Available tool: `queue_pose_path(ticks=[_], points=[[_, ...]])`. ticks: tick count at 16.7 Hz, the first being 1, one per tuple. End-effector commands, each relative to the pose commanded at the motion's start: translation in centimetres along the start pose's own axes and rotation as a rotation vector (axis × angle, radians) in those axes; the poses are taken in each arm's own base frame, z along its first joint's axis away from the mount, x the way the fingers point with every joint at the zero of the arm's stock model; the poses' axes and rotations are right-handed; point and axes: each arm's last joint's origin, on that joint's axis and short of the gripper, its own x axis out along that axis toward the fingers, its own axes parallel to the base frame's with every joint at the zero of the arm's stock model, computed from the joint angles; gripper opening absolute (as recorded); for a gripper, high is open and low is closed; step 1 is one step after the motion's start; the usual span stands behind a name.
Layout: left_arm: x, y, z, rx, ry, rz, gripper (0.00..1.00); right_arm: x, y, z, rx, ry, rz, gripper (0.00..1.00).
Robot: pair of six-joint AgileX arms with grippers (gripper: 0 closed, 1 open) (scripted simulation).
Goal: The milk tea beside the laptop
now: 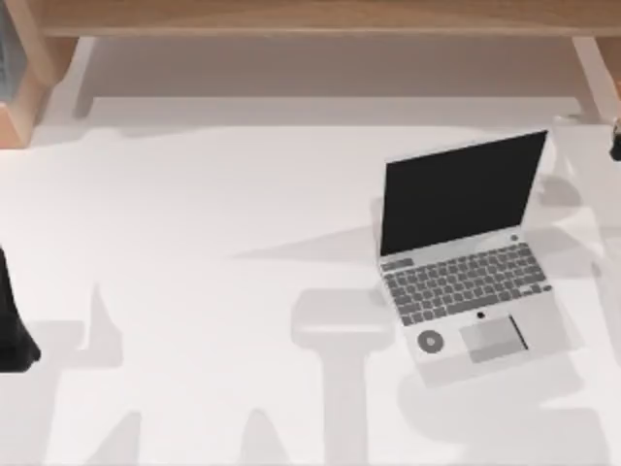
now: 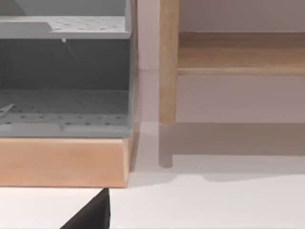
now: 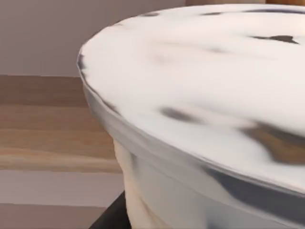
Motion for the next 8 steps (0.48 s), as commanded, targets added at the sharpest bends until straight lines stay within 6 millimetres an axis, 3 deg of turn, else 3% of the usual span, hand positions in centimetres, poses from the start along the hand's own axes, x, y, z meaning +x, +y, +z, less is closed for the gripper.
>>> queue_pose_path(ticks=[4,8], points=[[0.0,0.0,0.0,0.000,0.000,0.000,1.00,-2.1,1.2,1.8,0.006,-0.027,0.008,0.00],[0.0,0.0,0.0,0.000,0.000,0.000,1.00,-5.1,2.4,2.3,0.018,0.007,0.009,0.00]])
